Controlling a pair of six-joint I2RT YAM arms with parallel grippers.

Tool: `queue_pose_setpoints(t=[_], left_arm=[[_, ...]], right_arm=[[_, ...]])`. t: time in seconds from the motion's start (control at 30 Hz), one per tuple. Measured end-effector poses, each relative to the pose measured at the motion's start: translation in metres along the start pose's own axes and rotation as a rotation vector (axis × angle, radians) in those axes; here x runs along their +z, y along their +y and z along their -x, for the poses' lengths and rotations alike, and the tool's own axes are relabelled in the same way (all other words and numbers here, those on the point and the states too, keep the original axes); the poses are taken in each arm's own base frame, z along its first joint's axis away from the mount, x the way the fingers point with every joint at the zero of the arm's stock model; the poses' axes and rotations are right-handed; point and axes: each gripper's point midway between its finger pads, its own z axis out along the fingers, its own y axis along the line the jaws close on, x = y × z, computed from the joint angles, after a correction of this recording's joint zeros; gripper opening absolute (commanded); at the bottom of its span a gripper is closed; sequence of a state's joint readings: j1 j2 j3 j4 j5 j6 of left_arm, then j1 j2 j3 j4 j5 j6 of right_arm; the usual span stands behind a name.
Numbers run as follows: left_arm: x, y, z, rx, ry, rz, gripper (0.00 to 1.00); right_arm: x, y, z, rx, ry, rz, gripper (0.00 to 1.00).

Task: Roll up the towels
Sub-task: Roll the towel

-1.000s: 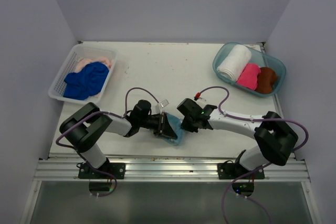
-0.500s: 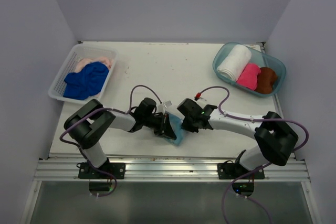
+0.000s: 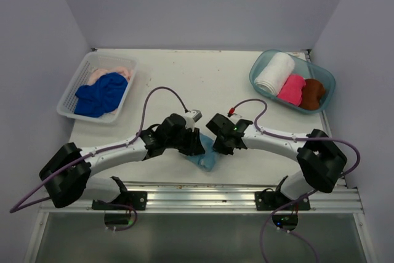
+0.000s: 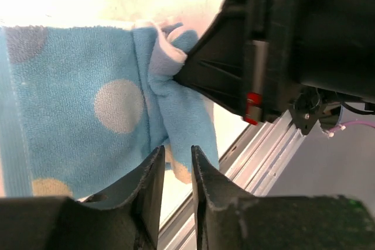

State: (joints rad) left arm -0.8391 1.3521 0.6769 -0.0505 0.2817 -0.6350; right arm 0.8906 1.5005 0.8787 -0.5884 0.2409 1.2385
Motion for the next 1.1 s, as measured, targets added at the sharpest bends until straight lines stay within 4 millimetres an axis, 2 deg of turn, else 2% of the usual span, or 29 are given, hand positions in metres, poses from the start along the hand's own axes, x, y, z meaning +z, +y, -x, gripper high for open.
queue_pose_setpoints(t=[0.1, 0.2, 0.33, 0.53, 0.77, 0.93, 1.1], left_arm=[[-0.01, -0.007, 0.007, 0.035, -0.07, 0.014, 0.33], [-0.02, 0.004, 0.012, 0.038, -0.143, 0.063, 0.38], [-0.03, 0.013, 0.012, 0.04, -0.194, 0.097, 0.43], [-0.025, 0.012, 0.01, 0.083, -0.168, 0.111, 0.61], [-0.006, -0.018, -0.011, 0.214, -0.095, 0.102, 0.67], [0.002, -0.042, -0.011, 0.316, -0.106, 0.121, 0.68], [0.01, -0.05, -0.017, 0.415, -0.104, 0.163, 0.7]], right_arm=[[-0.001, 0.002, 0.002, -0.004, 0.01, -0.033, 0.0], [-0.002, 0.001, 0.006, 0.003, 0.018, -0.061, 0.0], [-0.003, -0.011, 0.011, 0.043, 0.034, -0.12, 0.0], [-0.005, -0.03, 0.012, 0.102, 0.059, -0.207, 0.0], [-0.007, -0.03, 0.012, 0.118, 0.082, -0.289, 0.0], [-0.007, -0.032, 0.011, 0.126, 0.097, -0.308, 0.0], [-0.007, -0.034, 0.013, 0.149, 0.113, -0.315, 0.0]])
